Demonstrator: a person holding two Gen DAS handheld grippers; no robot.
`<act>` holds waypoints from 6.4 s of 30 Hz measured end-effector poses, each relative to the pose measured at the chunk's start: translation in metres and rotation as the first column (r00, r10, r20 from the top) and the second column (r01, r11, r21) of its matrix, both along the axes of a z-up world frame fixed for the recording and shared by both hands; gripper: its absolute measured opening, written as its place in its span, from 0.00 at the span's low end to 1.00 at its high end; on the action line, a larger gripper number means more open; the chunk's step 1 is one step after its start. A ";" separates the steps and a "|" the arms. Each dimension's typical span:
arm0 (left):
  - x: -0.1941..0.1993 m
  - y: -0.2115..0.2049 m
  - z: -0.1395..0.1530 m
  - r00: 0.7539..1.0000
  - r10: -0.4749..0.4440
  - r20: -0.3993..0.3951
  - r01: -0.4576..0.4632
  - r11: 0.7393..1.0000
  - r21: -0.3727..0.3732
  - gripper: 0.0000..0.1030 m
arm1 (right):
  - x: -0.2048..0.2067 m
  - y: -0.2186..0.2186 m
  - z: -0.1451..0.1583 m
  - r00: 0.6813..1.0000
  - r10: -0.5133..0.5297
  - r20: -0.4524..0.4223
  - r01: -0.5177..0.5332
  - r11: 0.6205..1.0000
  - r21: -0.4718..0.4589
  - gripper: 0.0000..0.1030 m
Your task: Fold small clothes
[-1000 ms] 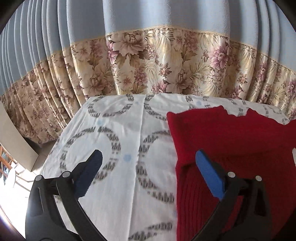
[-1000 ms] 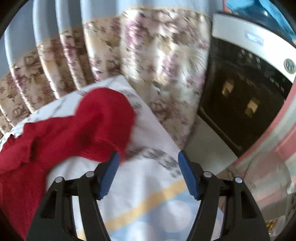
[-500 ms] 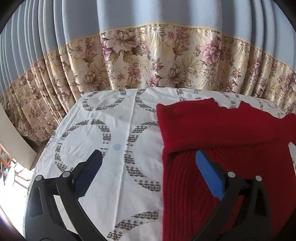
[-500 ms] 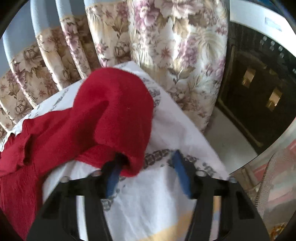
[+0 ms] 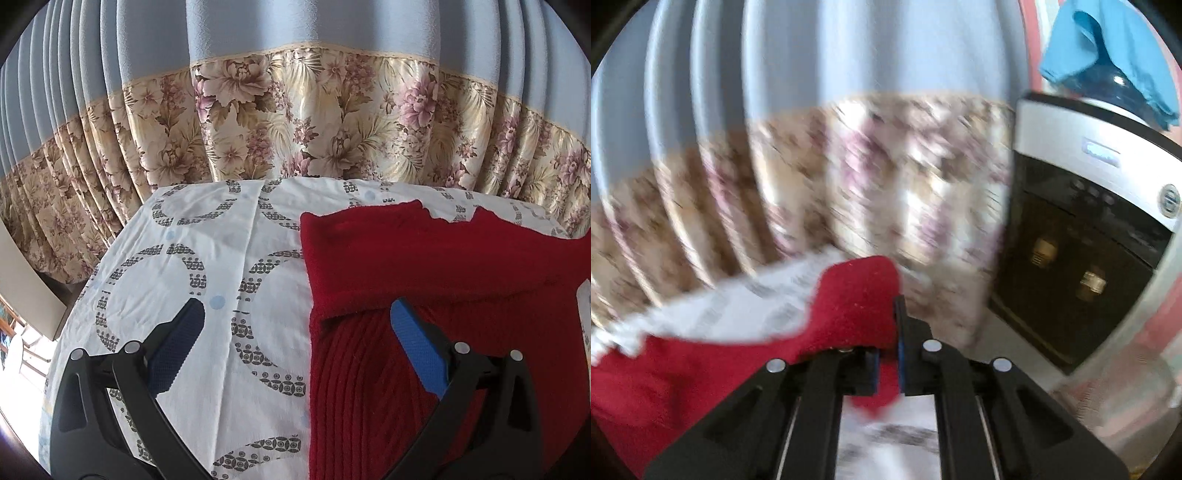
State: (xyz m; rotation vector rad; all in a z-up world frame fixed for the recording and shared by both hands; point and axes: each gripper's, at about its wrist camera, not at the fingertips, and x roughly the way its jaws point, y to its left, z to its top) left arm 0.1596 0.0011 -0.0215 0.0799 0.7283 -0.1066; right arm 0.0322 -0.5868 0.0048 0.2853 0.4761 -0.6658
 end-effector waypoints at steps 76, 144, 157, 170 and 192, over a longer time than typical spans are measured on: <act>0.015 -0.342 -0.027 0.962 -0.268 -0.046 0.269 0.963 0.022 0.09 | 0.011 0.075 -0.052 0.941 0.316 -0.123 -0.318 0.948 0.007 0.64; 0.064 0.001 -0.008 0.998 0.054 -0.029 -0.060 0.958 -0.281 0.97 | 0.118 0.155 -0.077 0.883 0.418 -0.215 -0.384 0.905 0.182 0.68; 0.080 -0.063 -0.053 0.985 -0.089 -0.145 0.076 0.992 -0.099 0.35 | 0.117 0.174 -0.102 0.850 0.468 -0.242 -0.427 0.881 0.206 0.65; 0.088 -0.023 -0.056 0.991 0.088 -0.099 -0.081 0.994 0.066 0.04 | 0.106 0.182 -0.101 0.857 0.396 -0.329 -0.385 0.917 0.101 0.54; -0.093 0.033 -0.023 0.996 0.088 -0.026 -0.084 0.989 0.125 0.97 | -0.094 0.217 -0.057 0.869 0.466 -0.168 -0.448 0.884 0.138 0.98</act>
